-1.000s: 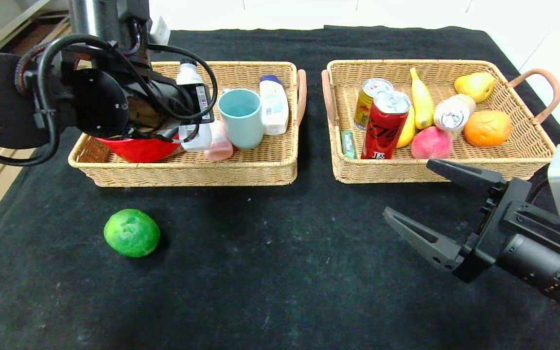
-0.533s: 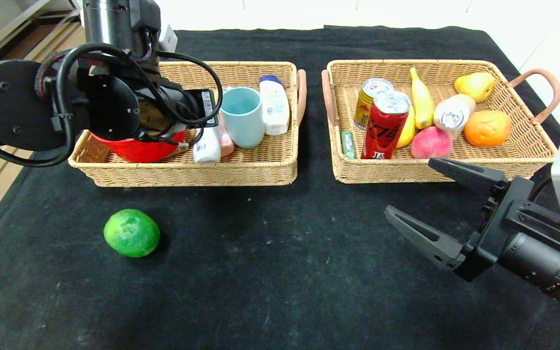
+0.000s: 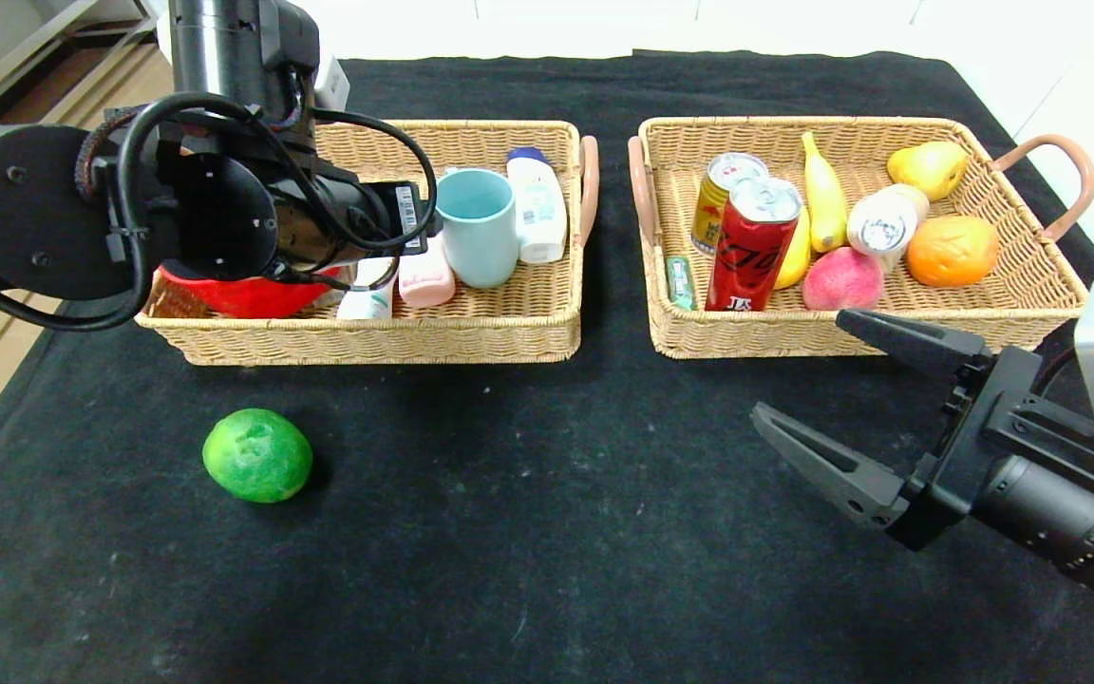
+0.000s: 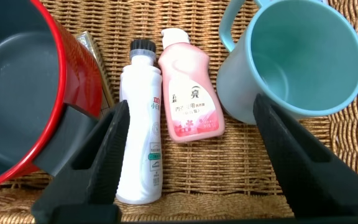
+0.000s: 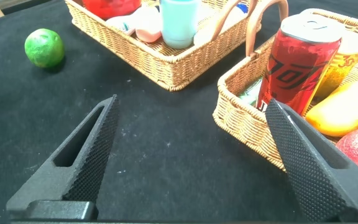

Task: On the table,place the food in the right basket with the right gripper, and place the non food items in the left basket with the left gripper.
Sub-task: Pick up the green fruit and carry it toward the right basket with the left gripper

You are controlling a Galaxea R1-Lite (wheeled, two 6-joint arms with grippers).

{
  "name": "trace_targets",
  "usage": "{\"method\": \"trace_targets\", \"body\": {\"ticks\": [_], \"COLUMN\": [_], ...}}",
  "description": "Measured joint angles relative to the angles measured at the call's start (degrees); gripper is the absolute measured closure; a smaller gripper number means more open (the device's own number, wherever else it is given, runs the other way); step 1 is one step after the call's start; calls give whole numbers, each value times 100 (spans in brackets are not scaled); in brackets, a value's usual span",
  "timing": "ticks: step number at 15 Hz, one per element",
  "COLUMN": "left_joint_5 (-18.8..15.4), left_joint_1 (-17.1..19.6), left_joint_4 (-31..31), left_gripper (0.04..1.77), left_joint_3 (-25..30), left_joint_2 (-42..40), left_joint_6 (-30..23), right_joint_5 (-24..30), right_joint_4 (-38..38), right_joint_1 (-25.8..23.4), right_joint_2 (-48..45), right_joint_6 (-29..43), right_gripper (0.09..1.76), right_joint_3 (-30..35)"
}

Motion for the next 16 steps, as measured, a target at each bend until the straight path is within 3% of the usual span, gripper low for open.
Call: {"method": "trace_targets", "body": {"ticks": [6,12,16], "left_joint_5": [38,-33,-88], "left_joint_1": [-50,-430,-802], "left_joint_4": [65,107,935], "left_gripper": [21,15,13], "left_joint_3": [299,1409,1883], "left_joint_2": [-238,-1130,-1822], "left_joint_6": [-11,277,356], "right_joint_5": [-7,-2,-5], "right_joint_4": [2,0,2], "right_joint_1": [0,17,26], "right_joint_2": [2,11,24], "right_joint_6": [-4,-9,-12], "right_gripper": [14,14,14], "right_joint_3": [0,22,34]}}
